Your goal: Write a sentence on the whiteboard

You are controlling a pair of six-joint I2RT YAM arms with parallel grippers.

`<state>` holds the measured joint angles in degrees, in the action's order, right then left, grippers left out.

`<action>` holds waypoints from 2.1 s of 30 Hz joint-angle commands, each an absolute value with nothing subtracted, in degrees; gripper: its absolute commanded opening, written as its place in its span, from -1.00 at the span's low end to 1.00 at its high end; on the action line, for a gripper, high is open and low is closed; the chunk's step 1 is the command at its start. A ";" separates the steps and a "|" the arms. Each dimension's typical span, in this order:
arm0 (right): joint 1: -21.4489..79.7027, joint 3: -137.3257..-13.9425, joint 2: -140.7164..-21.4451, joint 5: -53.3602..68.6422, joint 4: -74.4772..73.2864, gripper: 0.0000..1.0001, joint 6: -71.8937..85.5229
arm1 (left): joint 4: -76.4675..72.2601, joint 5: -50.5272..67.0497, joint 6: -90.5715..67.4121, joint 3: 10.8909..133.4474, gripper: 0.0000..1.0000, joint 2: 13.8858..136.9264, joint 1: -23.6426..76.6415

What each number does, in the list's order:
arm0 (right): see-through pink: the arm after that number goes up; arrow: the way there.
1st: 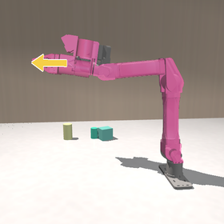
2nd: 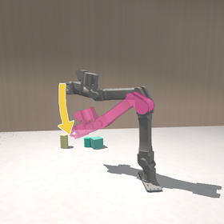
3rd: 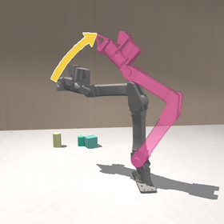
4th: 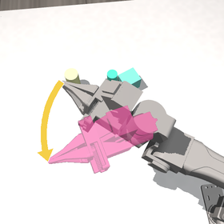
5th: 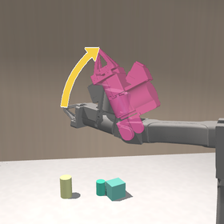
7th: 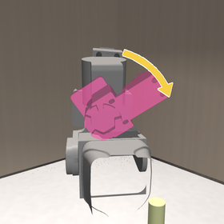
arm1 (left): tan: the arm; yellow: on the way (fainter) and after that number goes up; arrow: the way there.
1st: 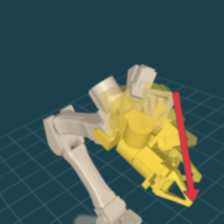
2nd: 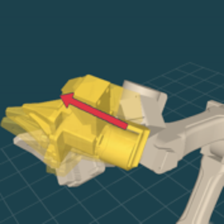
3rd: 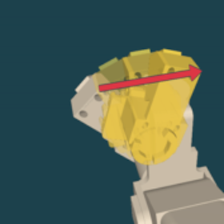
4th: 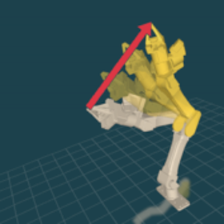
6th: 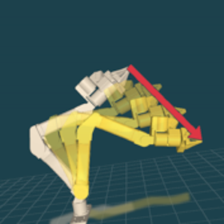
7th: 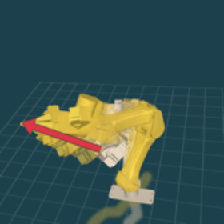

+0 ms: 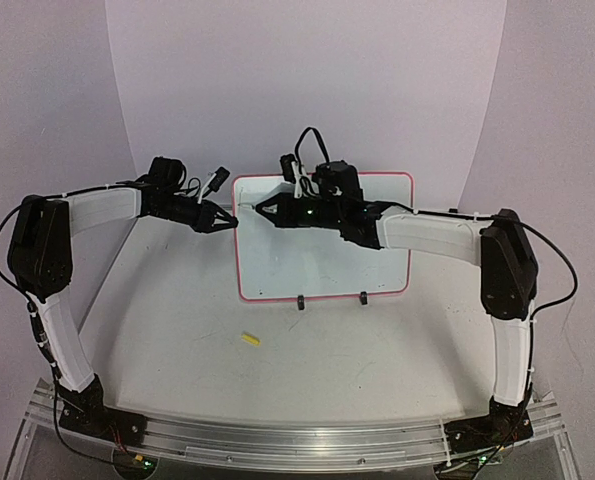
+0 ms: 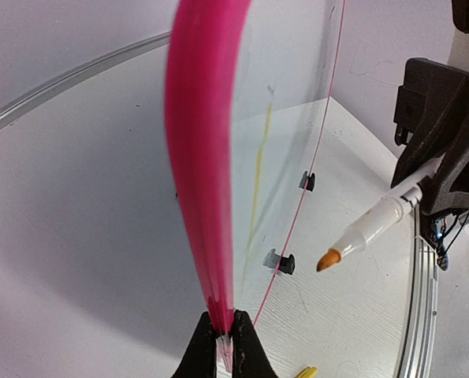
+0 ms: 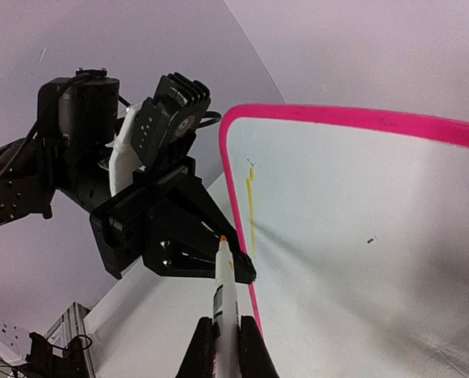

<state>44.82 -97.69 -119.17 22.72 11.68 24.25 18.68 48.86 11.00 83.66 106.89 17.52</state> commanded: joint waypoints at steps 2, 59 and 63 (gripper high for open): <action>45.23 -100.97 -118.52 20.40 12.47 -1.00 23.90 | 19.26 46.23 12.06 84.14 -1.00 104.33 18.09; 45.20 -96.52 -115.91 10.99 11.63 -1.00 23.78 | 19.51 45.69 12.38 84.17 -1.00 104.04 18.07; 45.19 -94.97 -114.21 16.72 14.85 -1.00 24.06 | 19.54 45.56 12.44 84.17 -1.00 103.95 18.06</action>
